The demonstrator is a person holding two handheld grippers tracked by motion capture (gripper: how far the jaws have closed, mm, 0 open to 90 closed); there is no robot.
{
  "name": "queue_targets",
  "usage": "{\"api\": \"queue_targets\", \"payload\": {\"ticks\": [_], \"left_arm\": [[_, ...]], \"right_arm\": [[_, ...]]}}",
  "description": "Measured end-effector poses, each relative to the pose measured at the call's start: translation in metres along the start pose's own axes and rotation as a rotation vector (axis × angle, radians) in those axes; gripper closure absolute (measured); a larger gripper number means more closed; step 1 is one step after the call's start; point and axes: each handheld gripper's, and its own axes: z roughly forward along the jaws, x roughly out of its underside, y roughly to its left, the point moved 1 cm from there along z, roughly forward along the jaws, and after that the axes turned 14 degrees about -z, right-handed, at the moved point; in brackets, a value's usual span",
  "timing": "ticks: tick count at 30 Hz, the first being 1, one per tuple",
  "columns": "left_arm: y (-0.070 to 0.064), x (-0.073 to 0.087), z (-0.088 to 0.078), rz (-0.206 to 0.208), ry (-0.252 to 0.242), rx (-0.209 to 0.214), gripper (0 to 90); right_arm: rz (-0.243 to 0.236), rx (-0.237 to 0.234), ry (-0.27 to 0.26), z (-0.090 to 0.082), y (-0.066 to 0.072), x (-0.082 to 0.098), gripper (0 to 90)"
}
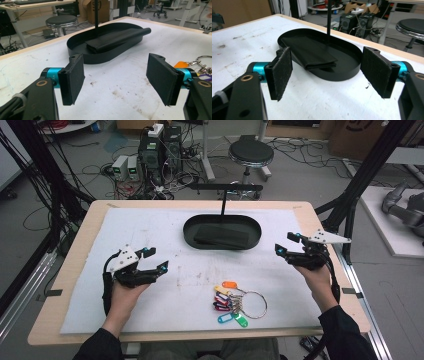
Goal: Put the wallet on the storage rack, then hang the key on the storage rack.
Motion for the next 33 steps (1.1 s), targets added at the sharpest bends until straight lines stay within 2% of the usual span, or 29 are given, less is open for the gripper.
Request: {"api": "queue_targets", "payload": {"ticks": [7, 9, 16, 19, 24, 27, 33], "left_arm": [[-0.001, 0.001, -0.005, -0.003, -0.020, 0.005, 29.4], [-0.002, 0.001, -0.005, 0.003, -0.016, -0.009, 29.2], [-0.006, 0.001, -0.006, 0.021, -0.035, -0.015, 28.9], [-0.006, 0.000, -0.005, 0.021, -0.037, -0.018, 26.4], [-0.006, -0.001, -0.006, 0.007, -0.056, -0.028, 24.7], [-0.008, -0.002, -0.006, 0.015, -0.052, -0.024, 20.7], [-0.011, 0.000, -0.006, 0.028, -0.040, -0.037, 20.5]], "right_arm": [[0.023, 0.027, 0.009, -0.010, 0.008, 0.016, 25.1], [0.030, 0.033, 0.008, -0.013, 0.009, 0.019, 24.9], [0.044, 0.044, 0.036, -0.016, 0.008, 0.021, 23.1], [0.051, 0.051, 0.032, -0.018, 0.009, 0.020, 21.7], [0.057, 0.018, 0.025, -0.024, 0.011, 0.019, 20.3], [0.053, 0.013, 0.041, -0.026, 0.013, 0.021, 20.3], [0.060, -0.001, 0.058, -0.031, 0.018, 0.025, 20.9]]}}
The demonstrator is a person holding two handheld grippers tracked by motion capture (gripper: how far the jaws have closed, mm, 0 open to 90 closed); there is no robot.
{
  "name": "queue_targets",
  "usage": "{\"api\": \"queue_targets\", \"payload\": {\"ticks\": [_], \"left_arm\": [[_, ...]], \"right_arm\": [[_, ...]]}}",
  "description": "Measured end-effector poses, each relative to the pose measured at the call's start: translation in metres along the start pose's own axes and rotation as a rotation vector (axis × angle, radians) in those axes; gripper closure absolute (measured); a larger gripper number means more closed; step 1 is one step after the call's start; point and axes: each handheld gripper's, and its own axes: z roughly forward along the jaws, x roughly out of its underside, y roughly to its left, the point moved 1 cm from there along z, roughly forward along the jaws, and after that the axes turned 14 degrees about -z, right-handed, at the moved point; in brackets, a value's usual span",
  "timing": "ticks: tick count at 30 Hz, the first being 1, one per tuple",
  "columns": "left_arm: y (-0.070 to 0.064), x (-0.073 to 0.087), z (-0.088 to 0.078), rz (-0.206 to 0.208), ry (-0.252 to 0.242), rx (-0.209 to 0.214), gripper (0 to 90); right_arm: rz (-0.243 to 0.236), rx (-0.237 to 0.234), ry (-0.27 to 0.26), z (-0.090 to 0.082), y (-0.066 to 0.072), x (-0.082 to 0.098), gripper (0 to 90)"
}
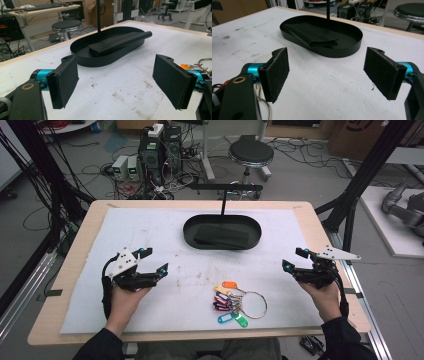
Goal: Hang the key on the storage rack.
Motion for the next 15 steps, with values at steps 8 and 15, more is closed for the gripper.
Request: {"api": "queue_targets", "payload": {"ticks": [8, 15], "left_arm": [[-0.001, 0.000, -0.002, 0.006, -0.002, -0.011, 20.8], [-0.001, 0.000, -0.001, 0.009, -0.003, -0.010, 21.0]], "right_arm": [[-0.001, -0.048, 0.010, -0.007, 0.019, 0.010, 41.7], [-0.015, -0.087, 0.101, -0.003, 0.039, 0.014, 50.5]]}}
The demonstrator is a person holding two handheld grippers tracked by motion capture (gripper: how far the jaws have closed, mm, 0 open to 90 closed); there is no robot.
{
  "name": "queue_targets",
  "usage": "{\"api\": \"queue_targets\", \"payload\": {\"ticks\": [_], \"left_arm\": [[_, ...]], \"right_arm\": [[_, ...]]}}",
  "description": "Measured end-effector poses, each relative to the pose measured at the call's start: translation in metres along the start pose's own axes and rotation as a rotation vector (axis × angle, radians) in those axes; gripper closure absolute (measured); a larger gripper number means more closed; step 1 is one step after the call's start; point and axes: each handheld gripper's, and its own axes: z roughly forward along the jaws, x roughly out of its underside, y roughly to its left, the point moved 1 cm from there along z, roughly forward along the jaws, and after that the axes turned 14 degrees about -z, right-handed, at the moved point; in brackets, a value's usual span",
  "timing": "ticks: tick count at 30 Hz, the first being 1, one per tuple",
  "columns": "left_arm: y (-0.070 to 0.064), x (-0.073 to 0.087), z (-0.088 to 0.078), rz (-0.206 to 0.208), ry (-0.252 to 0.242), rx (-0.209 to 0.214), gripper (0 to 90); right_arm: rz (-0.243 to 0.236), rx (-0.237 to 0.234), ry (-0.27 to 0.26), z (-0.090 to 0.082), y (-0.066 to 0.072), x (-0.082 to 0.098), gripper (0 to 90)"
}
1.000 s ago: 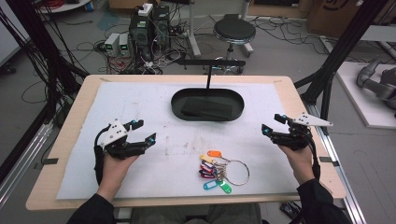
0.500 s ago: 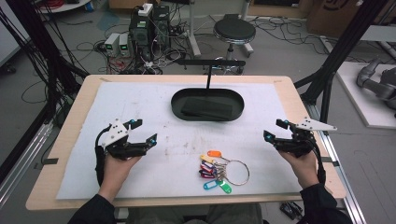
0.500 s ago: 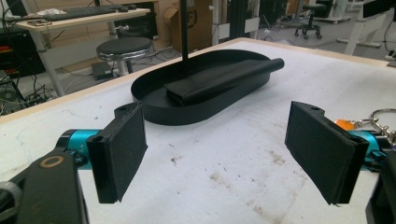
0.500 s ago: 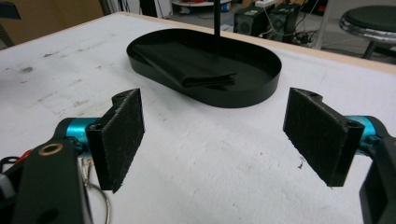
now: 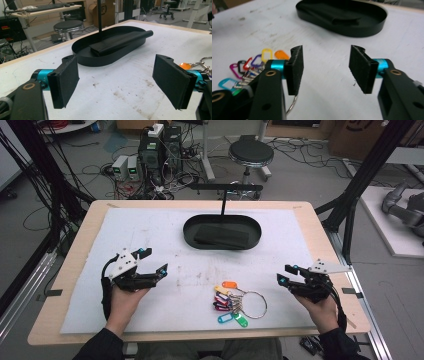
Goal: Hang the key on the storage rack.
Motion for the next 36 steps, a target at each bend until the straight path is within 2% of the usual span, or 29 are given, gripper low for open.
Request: {"api": "queue_targets", "payload": {"ticks": [2, 5, 8, 9, 10, 15, 19, 22, 29, 34, 36], "left_arm": [[0.000, 0.000, 0.000, 0.001, 0.001, 0.000, 21.0], [-0.001, 0.000, 0.000, 0.006, 0.000, -0.001, 21.0], [-0.002, -0.001, -0.001, 0.007, -0.004, -0.003, 21.0], [-0.002, -0.001, -0.001, 0.005, -0.005, -0.002, 21.1], [-0.002, -0.001, -0.001, 0.006, -0.004, -0.003, 21.1], [-0.002, 0.000, 0.000, 0.006, -0.002, -0.002, 21.1], [-0.002, 0.000, 0.001, 0.009, 0.001, -0.002, 21.1], [-0.003, 0.000, 0.001, 0.010, 0.001, 0.001, 21.1], [-0.002, 0.001, 0.001, 0.007, 0.002, -0.001, 21.1], [-0.003, 0.002, 0.001, 0.007, 0.008, -0.002, 21.2], [-0.004, 0.002, 0.002, 0.008, 0.010, 0.000, 21.1]], "right_arm": [[-0.014, -0.013, 0.040, 0.006, 0.005, 0.001, 53.9], [-0.024, -0.033, 0.061, 0.012, 0.010, 0.000, 54.9], [-0.055, -0.025, 0.025, 0.015, 0.018, 0.003, 57.8], [-0.049, -0.030, 0.021, 0.016, 0.019, 0.004, 58.0], [-0.037, -0.050, 0.038, 0.018, 0.020, 0.004, 57.9], [-0.048, -0.064, 0.082, 0.025, 0.023, 0.006, 57.9], [-0.066, -0.084, 0.128, 0.034, 0.030, 0.010, 66.8], [-0.046, -0.100, 0.157, 0.041, 0.032, 0.014, 70.8], [-0.051, -0.127, 0.247, 0.053, 0.034, 0.020, 71.7], [-0.121, -0.091, 0.265, 0.054, 0.039, 0.019, 79.4], [-0.166, -0.092, 0.266, 0.055, 0.043, 0.018, 84.2]]}}
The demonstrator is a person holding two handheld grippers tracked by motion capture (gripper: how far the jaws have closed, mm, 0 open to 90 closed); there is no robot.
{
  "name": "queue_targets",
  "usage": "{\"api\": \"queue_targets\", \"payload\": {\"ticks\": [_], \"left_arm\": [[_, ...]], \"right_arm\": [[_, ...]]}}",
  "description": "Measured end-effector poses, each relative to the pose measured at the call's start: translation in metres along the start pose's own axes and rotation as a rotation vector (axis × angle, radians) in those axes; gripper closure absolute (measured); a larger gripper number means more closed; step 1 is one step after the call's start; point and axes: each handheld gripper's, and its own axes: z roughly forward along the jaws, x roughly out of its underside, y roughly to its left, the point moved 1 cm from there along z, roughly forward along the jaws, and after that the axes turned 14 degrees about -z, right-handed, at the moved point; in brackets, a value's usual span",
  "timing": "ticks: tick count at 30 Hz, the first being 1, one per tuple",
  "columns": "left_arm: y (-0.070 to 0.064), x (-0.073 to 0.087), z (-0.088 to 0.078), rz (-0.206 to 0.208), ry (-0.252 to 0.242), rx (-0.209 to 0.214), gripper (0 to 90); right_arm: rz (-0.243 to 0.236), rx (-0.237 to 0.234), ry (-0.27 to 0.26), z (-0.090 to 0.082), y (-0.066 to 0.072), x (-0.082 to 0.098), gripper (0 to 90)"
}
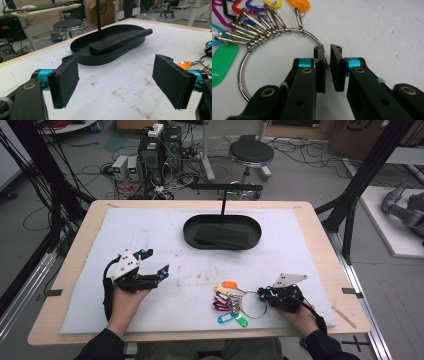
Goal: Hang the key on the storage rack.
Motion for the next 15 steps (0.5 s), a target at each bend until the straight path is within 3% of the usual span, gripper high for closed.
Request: {"api": "queue_targets", "payload": {"ticks": [2, 8, 15], "left_arm": [[-0.001, 0.000, 0.000, 0.003, 0.001, -0.001, 21.3], [-0.002, 0.001, 0.001, 0.004, 0.004, 0.001, 21.6], [-0.001, 0.002, 0.000, 0.000, 0.005, -0.002, 21.6]], "right_arm": [[-0.023, 0.007, 0.005, 0.000, 0.002, -0.001, 85.5], [0.000, 0.002, 0.004, 0.000, 0.000, -0.002, 87.4], [0.075, 0.084, -0.095, -0.014, -0.014, -0.006, 87.4]]}}
